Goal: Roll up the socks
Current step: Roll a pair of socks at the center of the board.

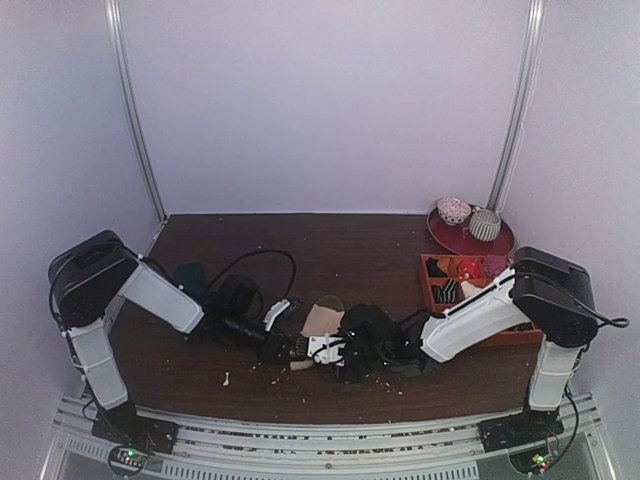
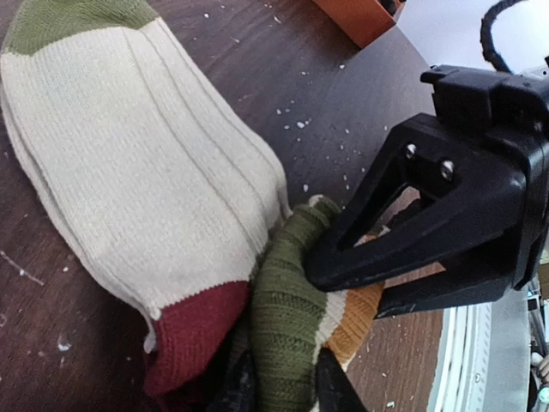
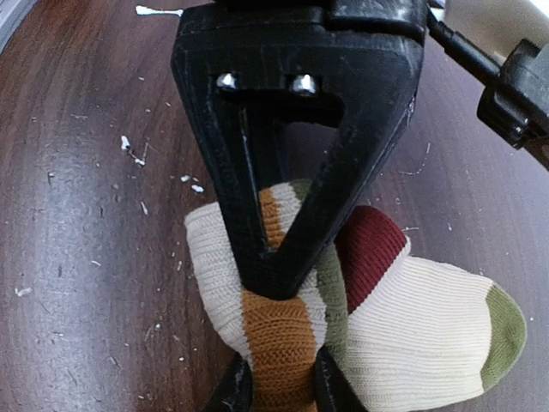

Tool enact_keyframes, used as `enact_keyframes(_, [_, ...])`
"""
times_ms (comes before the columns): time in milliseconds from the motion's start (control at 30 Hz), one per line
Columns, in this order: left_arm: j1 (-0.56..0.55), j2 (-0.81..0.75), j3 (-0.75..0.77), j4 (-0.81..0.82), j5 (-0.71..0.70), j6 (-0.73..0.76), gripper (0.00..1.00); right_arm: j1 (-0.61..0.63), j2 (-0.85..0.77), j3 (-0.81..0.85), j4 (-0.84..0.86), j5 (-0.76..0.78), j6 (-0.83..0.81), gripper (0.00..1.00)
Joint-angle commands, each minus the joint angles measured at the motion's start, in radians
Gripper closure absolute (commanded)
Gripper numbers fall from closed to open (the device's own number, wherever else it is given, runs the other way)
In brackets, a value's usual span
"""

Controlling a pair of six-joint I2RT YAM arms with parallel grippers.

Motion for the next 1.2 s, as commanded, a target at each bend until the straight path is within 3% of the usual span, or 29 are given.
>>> enact_keyframes(0, [-0.006, -0.040, -0.044, -0.103, -0.088, 0.064, 0.77, -0.047, 0.045, 0.037, -0.190, -0.152, 0.101, 0.83])
enact_keyframes(33, [-0.006, -0.082, -0.051, -0.080, -0.089, 0.089, 0.77, -0.059, 0.047, 0.044, -0.227, -0.201, 0.121, 0.83])
enact_keyframes(133, [-0.007, -0.190, -0.081, -0.004, -0.104, 0.163, 0.64, -0.103, 0.062, 0.070, -0.321, -0.382, 0.196, 0.85])
enact_keyframes(333, [-0.046, -0.415, -0.200, 0.233, -0.170, 0.346, 0.59, -0.161, 0.124, 0.074, -0.420, -0.649, 0.371, 0.84])
enact_keyframes(433, [-0.060, -0.405, -0.225, 0.339, -0.178, 0.375, 0.56, -0.173, 0.147, 0.063, -0.432, -0.687, 0.437, 0.84])
enact_keyframes(600, [-0.082, -0.242, -0.200, 0.388, -0.104, 0.396, 0.52, -0.213, 0.182, 0.078, -0.463, -0.711, 0.499, 0.84])
enact_keyframes(833, [-0.128, -0.229, -0.225, 0.314, -0.116, 0.426, 0.46, -0.239, 0.196, 0.114, -0.535, -0.667, 0.484, 0.84])
enact_keyframes(1167, [-0.138, -0.176, -0.242, 0.264, -0.227, 0.446, 0.49, -0.256, 0.222, 0.140, -0.580, -0.660, 0.469, 0.84])
